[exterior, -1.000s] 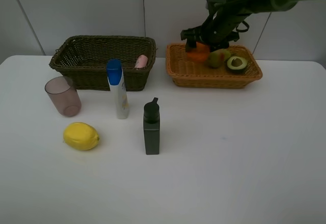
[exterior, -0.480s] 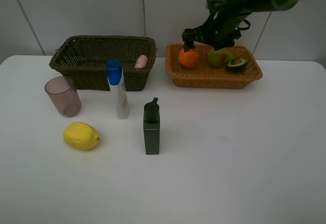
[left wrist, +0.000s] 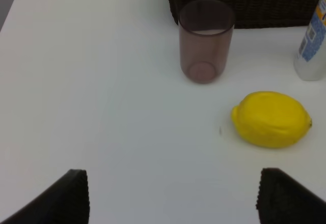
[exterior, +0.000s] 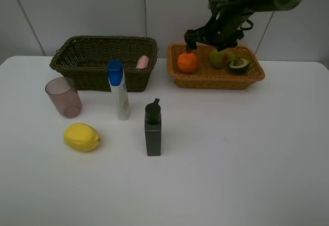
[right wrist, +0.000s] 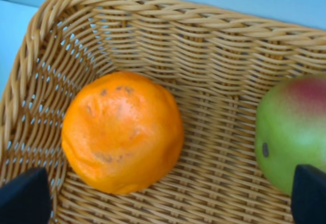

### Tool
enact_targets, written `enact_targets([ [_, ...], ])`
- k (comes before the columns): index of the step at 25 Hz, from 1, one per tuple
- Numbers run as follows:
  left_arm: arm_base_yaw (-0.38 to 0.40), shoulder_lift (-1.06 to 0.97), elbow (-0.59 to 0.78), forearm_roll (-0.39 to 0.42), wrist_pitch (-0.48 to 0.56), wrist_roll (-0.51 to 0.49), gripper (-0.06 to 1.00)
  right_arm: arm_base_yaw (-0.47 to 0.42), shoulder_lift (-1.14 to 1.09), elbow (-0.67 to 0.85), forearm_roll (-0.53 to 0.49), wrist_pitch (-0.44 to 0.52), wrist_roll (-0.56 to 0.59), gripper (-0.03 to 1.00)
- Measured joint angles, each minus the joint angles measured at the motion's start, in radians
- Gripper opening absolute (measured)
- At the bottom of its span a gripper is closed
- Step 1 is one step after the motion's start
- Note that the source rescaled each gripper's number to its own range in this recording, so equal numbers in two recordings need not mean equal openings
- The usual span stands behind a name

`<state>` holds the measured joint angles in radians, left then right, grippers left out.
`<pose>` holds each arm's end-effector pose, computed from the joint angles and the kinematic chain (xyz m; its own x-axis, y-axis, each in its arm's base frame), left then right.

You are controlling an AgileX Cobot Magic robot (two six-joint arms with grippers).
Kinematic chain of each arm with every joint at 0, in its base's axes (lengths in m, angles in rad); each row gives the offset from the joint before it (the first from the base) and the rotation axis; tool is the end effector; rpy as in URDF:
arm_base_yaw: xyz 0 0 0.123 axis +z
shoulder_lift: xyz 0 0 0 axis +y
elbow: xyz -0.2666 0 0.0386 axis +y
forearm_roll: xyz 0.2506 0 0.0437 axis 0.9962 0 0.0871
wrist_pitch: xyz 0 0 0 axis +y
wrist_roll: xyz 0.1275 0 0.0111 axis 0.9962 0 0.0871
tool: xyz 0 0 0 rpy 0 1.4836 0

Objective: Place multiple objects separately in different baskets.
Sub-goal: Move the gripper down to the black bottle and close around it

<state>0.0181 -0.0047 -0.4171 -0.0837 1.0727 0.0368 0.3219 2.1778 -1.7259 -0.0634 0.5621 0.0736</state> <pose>0.0521 -0.0085 0.2347 -0.5331 -0.0129 -0.8459 0.0423 0.9982 -0.0419 0.4806 0.1557 0.1476 -0.7639 -0.2338 -0.6015 -0.2818 0.9594 -0.0150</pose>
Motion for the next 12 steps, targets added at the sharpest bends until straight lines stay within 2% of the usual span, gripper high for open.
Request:
enact_targets([
  [8,0.000,0.000,0.000,0.000,0.000,0.000,0.89,0.000,0.000,0.000,0.032,0.001,0.000,1.00],
  [12,0.000,0.000,0.000,0.000,0.000,0.000,0.89,0.000,0.000,0.000,0.032,0.031,0.000,1.00],
])
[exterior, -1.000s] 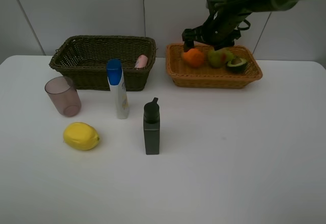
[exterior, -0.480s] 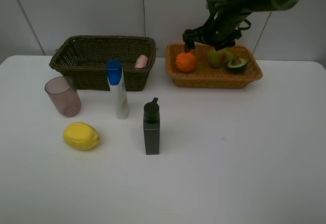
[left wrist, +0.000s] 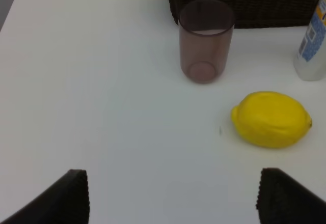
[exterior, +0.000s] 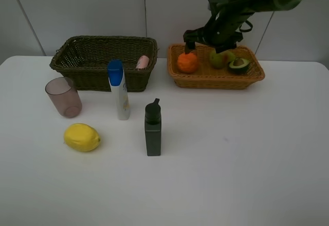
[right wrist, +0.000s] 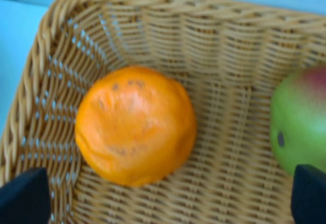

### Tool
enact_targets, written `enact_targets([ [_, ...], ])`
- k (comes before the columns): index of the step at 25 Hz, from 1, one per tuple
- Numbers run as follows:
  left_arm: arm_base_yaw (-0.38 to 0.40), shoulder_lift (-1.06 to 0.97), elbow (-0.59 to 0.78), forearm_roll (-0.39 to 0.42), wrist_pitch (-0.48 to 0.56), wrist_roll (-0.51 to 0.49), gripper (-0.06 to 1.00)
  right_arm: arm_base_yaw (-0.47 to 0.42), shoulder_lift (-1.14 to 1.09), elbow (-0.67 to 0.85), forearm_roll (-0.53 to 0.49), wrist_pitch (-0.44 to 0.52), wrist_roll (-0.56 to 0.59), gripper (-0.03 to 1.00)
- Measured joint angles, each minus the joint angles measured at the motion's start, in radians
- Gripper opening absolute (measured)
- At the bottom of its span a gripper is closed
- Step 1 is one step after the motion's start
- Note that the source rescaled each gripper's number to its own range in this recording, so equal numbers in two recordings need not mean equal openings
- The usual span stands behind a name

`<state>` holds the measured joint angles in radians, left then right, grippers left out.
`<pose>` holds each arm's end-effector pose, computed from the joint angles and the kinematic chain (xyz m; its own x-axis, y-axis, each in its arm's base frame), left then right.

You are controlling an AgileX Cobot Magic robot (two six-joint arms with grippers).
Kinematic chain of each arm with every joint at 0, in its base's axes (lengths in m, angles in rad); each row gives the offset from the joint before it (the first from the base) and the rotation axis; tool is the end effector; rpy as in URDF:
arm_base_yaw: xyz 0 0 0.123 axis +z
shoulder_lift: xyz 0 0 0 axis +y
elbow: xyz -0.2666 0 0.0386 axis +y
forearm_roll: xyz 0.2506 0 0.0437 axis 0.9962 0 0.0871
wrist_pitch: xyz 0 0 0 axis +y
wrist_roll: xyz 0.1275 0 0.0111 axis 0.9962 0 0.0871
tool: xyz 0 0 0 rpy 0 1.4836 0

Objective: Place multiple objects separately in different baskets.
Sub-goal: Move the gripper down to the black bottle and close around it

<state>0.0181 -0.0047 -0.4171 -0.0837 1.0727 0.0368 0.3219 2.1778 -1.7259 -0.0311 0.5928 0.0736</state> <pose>0.0521 -0.0085 0.2347 -0.5331 -0.0129 -0.8459 0.0423 0.9982 -0.0419 0.4769 0.1567 0.1452 -0.7894 -0.2129 -0.5758 -0.2694 0.9629 0.0133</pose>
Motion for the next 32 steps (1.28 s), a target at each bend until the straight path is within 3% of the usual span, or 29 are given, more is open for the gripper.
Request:
enact_targets([
  [11,0.000,0.000,0.000,0.000,0.000,0.000,0.89,0.001,-0.093,0.000,0.002,0.035,0.000,1.00],
  [20,0.000,0.000,0.000,0.000,0.000,0.000,0.89,0.028,-0.184,0.000,0.025,0.145,0.000,1.00],
  [32,0.000,0.000,0.000,0.000,0.000,0.000,0.89,0.182,-0.253,0.001,0.044,0.356,0.057,1.00],
])
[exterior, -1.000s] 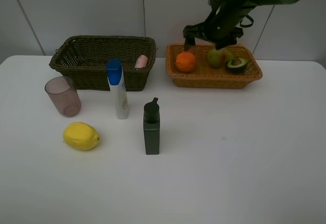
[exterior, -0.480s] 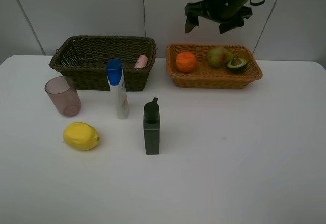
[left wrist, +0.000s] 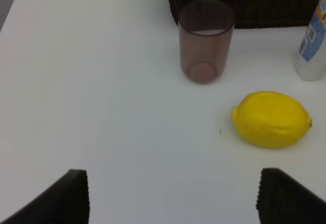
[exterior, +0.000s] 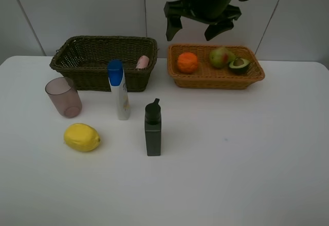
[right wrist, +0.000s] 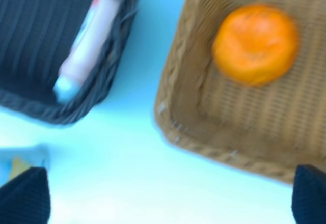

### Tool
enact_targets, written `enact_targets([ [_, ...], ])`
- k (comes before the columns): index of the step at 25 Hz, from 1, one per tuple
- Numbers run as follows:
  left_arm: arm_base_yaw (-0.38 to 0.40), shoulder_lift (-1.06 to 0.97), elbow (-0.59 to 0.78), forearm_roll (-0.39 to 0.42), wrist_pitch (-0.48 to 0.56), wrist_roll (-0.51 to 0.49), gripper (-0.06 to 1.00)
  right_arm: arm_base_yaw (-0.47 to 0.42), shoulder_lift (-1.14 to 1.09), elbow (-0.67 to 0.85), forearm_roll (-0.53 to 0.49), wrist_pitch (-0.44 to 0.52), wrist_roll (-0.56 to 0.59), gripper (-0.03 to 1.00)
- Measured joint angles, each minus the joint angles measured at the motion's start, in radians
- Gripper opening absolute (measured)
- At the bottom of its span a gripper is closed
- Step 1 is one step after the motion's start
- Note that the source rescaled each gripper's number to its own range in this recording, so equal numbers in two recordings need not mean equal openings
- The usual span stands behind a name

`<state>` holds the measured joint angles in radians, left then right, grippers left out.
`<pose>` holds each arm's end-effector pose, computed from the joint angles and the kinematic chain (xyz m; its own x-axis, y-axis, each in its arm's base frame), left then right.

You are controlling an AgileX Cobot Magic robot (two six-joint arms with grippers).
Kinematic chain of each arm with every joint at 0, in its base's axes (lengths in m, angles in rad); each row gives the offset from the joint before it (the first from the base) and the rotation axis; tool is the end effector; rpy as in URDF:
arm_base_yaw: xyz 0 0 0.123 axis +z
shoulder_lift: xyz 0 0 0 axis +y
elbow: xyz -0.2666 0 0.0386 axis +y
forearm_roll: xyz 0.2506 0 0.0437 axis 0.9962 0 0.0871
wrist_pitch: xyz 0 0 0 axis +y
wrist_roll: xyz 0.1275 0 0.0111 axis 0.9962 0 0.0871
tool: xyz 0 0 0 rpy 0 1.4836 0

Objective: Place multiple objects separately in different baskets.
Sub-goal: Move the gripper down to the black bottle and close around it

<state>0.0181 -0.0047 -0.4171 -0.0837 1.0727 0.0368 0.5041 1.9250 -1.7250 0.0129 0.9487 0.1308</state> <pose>0.0521 -0.0085 0.2347 -0.5331 -0.0129 -0.8459 0.0423 0.9982 -0.0419 0.3893 0.2163 0.2410 -0.8244 -0.2973 -0.4817 -0.3774 0.9229 0.0763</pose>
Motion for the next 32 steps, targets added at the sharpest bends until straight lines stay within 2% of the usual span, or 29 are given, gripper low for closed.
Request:
enact_targets([
  [8,0.000,0.000,0.000,0.000,0.000,0.000,0.89,0.119,0.000,0.000,-0.001,0.060,0.087,1.00],
  [15,0.000,0.000,0.000,0.000,0.000,0.000,0.89,0.181,0.000,0.000,-0.005,0.088,0.182,1.00],
  [21,0.000,0.000,0.000,0.000,0.000,0.000,0.89,0.235,0.000,0.006,-0.060,0.121,0.275,1.00],
  [25,0.000,0.000,0.000,0.000,0.000,0.000,0.89,0.254,-0.002,0.052,-0.074,0.113,0.320,1.00],
  [32,0.000,0.000,0.000,0.000,0.000,0.000,0.89,0.256,-0.003,0.162,-0.030,0.048,0.333,1.00],
])
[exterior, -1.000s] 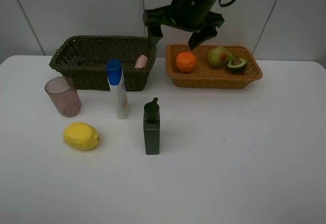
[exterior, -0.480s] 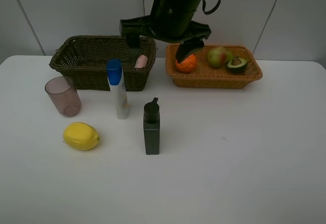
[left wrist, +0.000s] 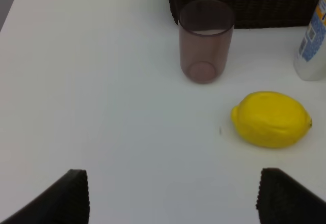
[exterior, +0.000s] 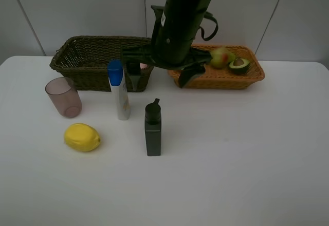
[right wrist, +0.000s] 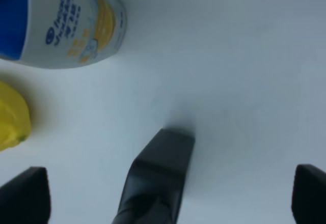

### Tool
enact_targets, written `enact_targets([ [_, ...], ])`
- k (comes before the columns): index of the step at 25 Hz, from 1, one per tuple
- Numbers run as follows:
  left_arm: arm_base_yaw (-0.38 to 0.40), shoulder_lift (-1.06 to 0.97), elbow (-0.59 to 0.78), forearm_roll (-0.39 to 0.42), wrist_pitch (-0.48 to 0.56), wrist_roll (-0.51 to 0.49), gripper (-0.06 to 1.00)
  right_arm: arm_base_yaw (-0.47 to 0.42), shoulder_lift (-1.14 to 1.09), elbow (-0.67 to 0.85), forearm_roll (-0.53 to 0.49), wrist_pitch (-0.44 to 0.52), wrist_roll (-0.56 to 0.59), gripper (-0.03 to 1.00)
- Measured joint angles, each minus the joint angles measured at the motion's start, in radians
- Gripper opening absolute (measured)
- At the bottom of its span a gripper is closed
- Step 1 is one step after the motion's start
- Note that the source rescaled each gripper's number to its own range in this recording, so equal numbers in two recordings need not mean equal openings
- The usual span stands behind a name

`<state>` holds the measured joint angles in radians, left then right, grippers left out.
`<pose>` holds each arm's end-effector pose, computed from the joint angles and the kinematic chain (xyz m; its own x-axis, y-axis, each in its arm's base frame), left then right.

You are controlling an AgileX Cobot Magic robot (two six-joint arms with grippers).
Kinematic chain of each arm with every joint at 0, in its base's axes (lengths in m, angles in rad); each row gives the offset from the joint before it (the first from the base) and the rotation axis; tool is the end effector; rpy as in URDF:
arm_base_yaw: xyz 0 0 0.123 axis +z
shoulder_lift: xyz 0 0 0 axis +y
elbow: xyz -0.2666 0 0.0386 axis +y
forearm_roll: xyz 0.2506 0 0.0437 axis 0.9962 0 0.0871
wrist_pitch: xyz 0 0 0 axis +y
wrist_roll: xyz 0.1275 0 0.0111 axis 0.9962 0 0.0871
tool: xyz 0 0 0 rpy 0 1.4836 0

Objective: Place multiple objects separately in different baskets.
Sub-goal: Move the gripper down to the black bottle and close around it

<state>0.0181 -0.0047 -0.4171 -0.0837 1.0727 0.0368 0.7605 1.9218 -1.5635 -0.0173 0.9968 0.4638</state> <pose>0.0521 -0.0085 0.2347 -0.5331 -0.0129 -0.8459 0.0423 0.9982 -0.0419 0.3027 0.2854 0.1910 -0.9225 -0.2719 -0.2742 -0.3129 0.9424 0.1185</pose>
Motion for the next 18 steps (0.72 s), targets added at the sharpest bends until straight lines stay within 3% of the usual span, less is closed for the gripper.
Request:
enact_targets([
  [11,0.000,0.000,0.000,0.000,0.000,0.000,0.89,0.001,0.000,0.192,0.057,-0.185,0.001,1.00],
  [18,0.000,0.000,0.000,0.000,0.000,0.000,0.89,0.001,0.041,0.218,0.057,-0.224,0.001,1.00],
])
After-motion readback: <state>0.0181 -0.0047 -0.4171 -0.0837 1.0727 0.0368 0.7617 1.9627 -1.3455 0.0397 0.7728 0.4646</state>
